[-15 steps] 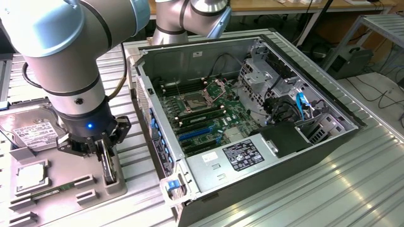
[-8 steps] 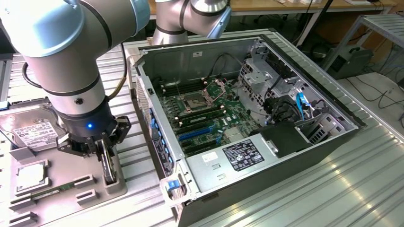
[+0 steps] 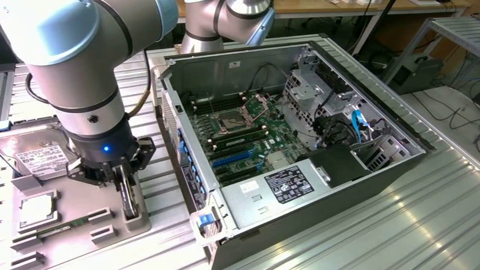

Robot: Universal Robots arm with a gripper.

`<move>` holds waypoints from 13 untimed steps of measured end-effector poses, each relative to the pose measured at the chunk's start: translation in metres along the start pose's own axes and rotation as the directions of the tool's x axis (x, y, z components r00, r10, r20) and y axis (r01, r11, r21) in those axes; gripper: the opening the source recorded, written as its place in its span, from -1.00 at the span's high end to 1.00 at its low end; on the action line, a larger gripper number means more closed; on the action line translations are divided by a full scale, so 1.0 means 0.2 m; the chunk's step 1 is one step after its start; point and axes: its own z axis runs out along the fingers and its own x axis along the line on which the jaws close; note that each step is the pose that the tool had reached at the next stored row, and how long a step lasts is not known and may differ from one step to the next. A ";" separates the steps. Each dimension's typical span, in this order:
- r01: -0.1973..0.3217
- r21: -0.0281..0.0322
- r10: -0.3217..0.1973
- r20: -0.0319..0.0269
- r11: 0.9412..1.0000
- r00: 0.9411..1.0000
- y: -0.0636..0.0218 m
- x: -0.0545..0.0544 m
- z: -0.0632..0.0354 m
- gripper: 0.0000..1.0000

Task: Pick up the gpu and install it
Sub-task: 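Pick up the gpu and move the gpu toward the slot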

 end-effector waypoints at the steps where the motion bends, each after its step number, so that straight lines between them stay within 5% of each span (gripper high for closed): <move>1: 0.000 0.000 0.000 0.000 1.000 1.000 0.000 0.00 -0.008 0.43; 13: 0.000 0.000 0.000 0.000 1.000 1.000 -0.003 0.00 -0.144 0.43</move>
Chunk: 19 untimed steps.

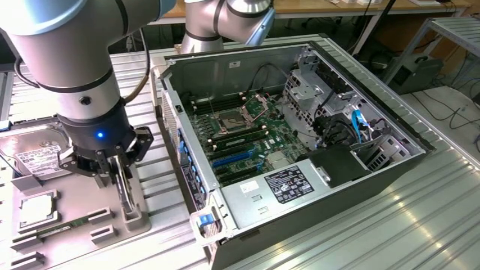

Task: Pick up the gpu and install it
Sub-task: 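Pick up the gpu and move the gpu toward the slot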

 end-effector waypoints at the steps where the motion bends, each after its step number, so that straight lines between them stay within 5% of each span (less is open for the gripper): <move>1: 0.000 0.000 0.000 0.000 1.000 1.000 0.000 0.00 -0.009 0.43; 19: 0.000 0.000 0.000 0.000 1.000 1.000 -0.001 0.00 -0.054 0.43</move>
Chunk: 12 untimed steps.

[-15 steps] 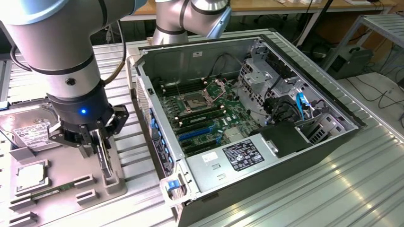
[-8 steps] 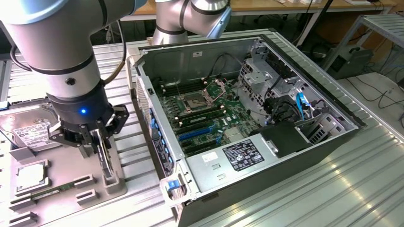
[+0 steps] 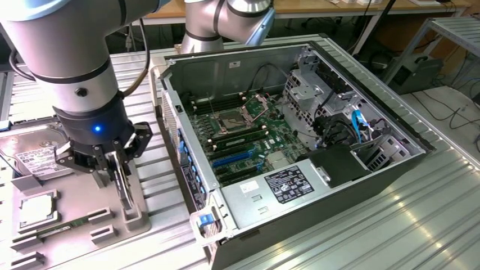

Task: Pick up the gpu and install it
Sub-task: 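Pick up the gpu and move the gpu toward the slot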

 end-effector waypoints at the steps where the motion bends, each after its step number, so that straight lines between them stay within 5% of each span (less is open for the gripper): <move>1: 0.000 0.000 0.000 0.000 1.000 1.000 0.000 0.00 -0.006 0.43; 12: 0.000 0.000 0.000 -0.002 1.000 1.000 -0.001 0.00 -0.070 0.43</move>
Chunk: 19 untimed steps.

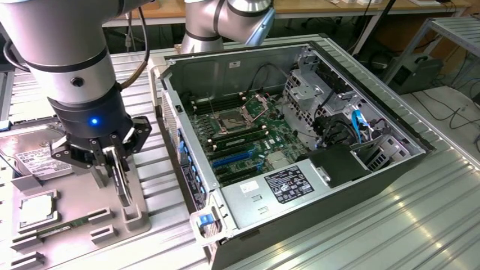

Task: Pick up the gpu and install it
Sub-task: 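Pick up the gpu and move the gpu toward the slot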

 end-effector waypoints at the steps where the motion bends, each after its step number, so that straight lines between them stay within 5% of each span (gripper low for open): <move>1: 0.000 0.000 0.000 0.000 1.000 1.000 0.000 0.00 -0.005 0.43; 12: 0.000 0.000 0.000 0.000 1.000 1.000 -0.002 0.00 -0.087 0.43; 18: 0.000 0.000 0.000 0.000 1.000 1.000 -0.004 0.00 -0.222 0.43; 19: 0.000 0.000 0.000 0.000 1.000 1.000 -0.005 0.00 -0.291 0.43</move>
